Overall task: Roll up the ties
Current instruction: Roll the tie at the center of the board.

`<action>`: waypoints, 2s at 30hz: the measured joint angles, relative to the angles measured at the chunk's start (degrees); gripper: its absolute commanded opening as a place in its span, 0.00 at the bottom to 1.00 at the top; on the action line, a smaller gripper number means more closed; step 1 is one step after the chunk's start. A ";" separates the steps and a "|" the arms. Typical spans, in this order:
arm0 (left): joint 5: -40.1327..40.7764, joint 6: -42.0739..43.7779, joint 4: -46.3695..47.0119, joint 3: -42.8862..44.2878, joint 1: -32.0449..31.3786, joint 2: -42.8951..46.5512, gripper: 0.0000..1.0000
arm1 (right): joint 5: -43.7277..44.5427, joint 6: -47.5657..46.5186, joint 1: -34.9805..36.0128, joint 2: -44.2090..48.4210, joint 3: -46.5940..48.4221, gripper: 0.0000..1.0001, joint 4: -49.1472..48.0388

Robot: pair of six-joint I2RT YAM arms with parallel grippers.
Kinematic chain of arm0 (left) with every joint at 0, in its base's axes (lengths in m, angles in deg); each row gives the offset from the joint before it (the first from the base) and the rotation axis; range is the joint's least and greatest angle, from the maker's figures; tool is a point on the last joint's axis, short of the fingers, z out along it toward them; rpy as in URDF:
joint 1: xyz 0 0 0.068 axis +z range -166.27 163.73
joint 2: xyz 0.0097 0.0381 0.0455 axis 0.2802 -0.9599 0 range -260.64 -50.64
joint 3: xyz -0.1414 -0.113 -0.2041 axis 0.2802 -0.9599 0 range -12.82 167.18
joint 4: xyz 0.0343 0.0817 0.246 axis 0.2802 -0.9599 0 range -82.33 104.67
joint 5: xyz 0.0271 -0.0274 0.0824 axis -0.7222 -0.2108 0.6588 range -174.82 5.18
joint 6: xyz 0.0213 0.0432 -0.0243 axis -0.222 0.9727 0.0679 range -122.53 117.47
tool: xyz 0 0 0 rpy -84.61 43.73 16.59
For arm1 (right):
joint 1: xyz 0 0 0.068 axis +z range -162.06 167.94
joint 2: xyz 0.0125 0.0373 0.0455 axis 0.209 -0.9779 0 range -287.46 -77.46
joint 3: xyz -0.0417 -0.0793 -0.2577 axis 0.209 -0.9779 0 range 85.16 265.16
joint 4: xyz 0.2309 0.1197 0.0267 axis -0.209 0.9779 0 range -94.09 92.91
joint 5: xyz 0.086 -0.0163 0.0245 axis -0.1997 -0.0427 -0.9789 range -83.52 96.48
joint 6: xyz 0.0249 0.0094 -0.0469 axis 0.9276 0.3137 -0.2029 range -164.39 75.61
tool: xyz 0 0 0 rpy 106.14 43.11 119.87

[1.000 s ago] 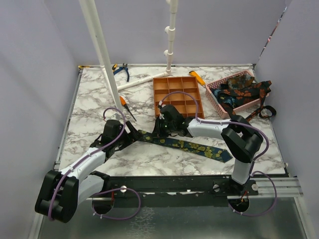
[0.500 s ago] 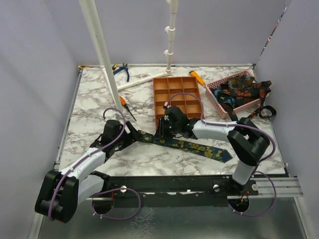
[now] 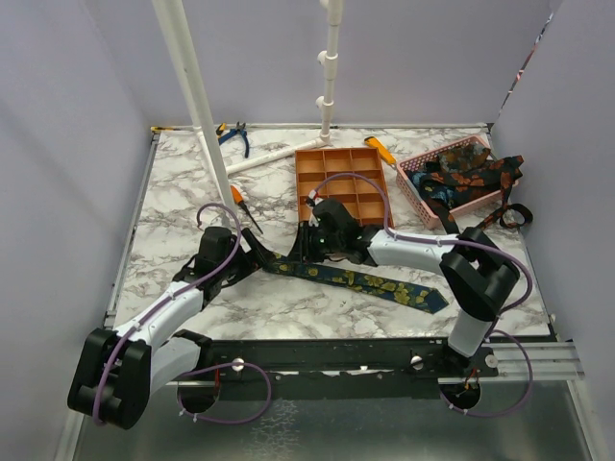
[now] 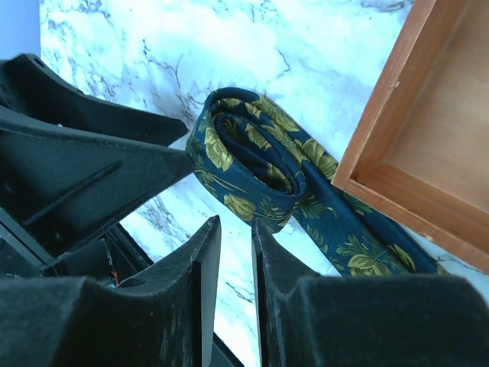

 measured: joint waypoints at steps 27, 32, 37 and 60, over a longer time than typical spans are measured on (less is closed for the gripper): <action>-7.37 9.33 -1.01 7.63 1.01 -10.75 0.96 | -0.87 1.79 -1.55 -6.12 -2.75 0.21 -1.88; -12.22 11.50 -0.52 9.60 1.49 -14.93 0.90 | -1.64 2.27 -2.14 -5.88 -4.74 0.21 -5.09; -17.05 11.85 1.07 9.94 1.68 -17.97 0.82 | -2.62 2.54 -2.71 -5.81 -5.66 0.21 -6.64; -23.63 8.76 13.09 4.42 2.05 -16.20 0.01 | -4.33 2.36 -3.37 -5.05 -7.06 0.35 -8.15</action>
